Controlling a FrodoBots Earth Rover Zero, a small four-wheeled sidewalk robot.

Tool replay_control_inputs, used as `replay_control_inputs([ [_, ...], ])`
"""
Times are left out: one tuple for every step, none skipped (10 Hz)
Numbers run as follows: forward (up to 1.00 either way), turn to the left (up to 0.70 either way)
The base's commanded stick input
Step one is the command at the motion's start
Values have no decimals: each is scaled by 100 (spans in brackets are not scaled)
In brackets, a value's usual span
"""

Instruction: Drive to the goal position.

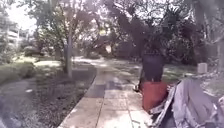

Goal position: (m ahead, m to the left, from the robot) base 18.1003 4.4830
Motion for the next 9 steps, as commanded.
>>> replay_control_inputs([
  [70, -6],
  [70, -25],
  [70, -35],
  [70, -34],
  [70, -23],
  [70, 0],
  [70, 0],
  [70, 0],
  [70, -13],
])
